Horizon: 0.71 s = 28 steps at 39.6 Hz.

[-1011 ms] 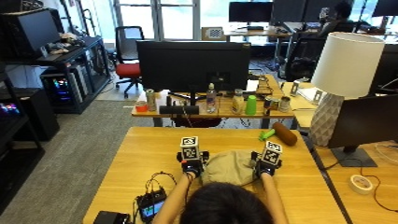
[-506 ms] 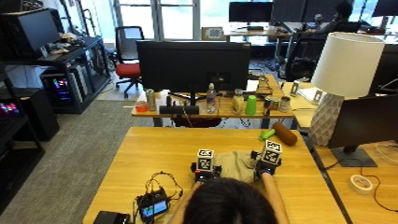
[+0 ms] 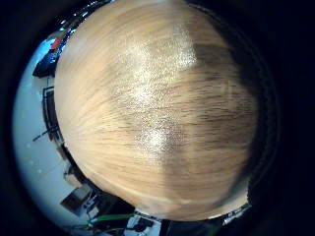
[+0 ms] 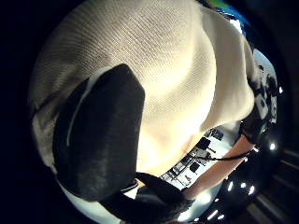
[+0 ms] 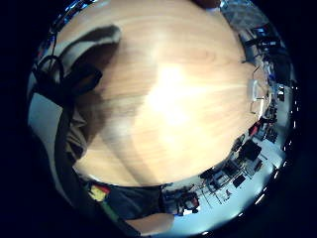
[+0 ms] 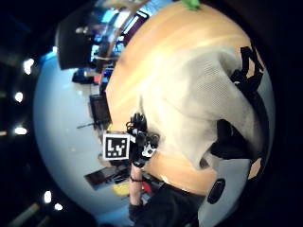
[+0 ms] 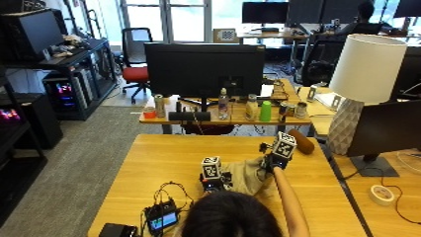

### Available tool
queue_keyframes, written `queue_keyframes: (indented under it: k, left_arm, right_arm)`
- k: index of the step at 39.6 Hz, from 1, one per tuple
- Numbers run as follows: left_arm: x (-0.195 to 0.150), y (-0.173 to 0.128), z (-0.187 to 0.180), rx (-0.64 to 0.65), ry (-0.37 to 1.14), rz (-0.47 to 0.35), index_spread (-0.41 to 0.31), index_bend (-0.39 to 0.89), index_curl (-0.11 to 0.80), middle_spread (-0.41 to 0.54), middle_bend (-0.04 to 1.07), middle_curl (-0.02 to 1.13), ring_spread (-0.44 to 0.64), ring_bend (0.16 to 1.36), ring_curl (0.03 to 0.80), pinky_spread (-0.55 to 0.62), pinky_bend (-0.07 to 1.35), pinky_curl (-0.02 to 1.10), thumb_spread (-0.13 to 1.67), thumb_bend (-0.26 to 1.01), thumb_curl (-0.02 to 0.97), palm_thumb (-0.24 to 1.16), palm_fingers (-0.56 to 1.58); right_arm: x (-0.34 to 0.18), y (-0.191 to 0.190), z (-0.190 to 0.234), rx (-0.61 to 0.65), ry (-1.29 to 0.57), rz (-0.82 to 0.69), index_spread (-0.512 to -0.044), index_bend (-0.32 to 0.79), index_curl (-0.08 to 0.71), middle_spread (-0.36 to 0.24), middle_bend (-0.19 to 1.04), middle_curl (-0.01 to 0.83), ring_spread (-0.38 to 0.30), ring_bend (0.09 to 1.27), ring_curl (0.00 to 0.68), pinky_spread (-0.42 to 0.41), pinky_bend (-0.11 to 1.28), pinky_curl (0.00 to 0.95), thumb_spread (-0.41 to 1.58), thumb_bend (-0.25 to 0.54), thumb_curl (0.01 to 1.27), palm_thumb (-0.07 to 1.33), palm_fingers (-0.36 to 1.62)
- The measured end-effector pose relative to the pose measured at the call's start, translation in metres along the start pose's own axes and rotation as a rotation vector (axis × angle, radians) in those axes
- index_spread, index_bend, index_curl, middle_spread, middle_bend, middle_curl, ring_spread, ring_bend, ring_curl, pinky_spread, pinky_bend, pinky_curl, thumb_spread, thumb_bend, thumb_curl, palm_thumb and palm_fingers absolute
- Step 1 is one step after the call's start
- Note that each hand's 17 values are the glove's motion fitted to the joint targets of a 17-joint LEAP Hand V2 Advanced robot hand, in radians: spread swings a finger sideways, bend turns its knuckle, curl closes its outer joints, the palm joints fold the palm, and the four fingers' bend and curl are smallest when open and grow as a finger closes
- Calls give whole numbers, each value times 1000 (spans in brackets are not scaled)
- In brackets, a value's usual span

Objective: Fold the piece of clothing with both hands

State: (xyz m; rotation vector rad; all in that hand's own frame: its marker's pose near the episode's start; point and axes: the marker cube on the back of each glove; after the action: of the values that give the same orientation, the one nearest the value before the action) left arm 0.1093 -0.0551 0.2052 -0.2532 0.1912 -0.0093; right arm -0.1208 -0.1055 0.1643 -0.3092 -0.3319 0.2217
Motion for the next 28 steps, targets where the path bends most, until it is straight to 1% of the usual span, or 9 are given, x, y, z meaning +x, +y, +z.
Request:
queue_keyframes:
  k: [4,7,10,12,14,19,24,26,28]
  left_arm:
    - [-4,2,-13,14,61,23,-47,143,333,170,143,208,567,415,270,486,385,348,1275,-11,201,105,-76]
    - [-12,0,-32,144,123,8,-49,115,316,175,151,207,557,454,280,470,412,354,1276,-11,202,106,-36]
    - [-22,0,-54,296,176,-12,-50,114,304,176,160,210,544,475,286,461,436,360,1288,-3,204,120,-29]
    - [-36,2,-70,382,183,-74,-48,143,306,176,173,215,526,492,292,446,435,360,1339,5,199,128,20]
    - [-56,8,-88,457,166,-177,-44,181,315,170,186,221,497,503,292,423,433,357,1400,24,201,151,112]
    - [-109,27,-135,588,98,-365,-34,175,325,158,182,237,441,519,296,368,416,350,1502,96,231,268,183]
    - [-139,54,-152,531,96,-487,-28,168,332,155,179,253,409,524,303,342,411,354,1561,133,250,323,196]
    - [-150,51,-154,513,114,-491,-27,165,332,154,173,255,398,531,305,336,407,353,1573,139,255,331,200]
    - [-160,33,-150,490,147,-453,-26,167,335,153,172,259,388,529,304,330,407,354,1581,144,259,336,205]
  right_arm:
    - [-36,11,-19,82,47,-53,-244,132,321,-129,305,472,-236,703,466,-289,628,436,876,10,403,1138,1254]
    - [-59,10,-27,203,102,-46,-242,124,319,-135,304,473,-239,701,466,-290,640,439,785,-28,428,1103,1242]
    - [-82,25,-23,194,155,-82,-241,122,317,-137,303,475,-238,704,468,-291,647,443,728,-30,450,1095,1238]
    - [-98,34,-17,182,187,-112,-241,110,313,-139,303,476,-235,710,470,-287,653,446,697,-30,465,1090,1231]
    - [-118,40,-8,205,228,-146,-240,108,310,-139,308,478,-235,708,470,-287,655,448,668,-33,477,1080,1223]
    - [-177,48,33,271,327,-301,-245,97,299,-143,319,483,-236,716,473,-282,665,452,608,-29,510,1074,1212]
    - [-213,52,84,284,497,-384,-247,96,290,-144,321,487,-237,719,476,-284,673,454,575,-28,537,1070,1204]
    - [-223,54,106,262,571,-440,-247,71,278,-144,327,488,-239,723,476,-288,683,456,564,-32,545,1061,1190]
    - [-231,54,121,240,612,-487,-252,54,265,-143,322,487,-246,706,468,-294,700,457,568,-34,551,1052,1158]
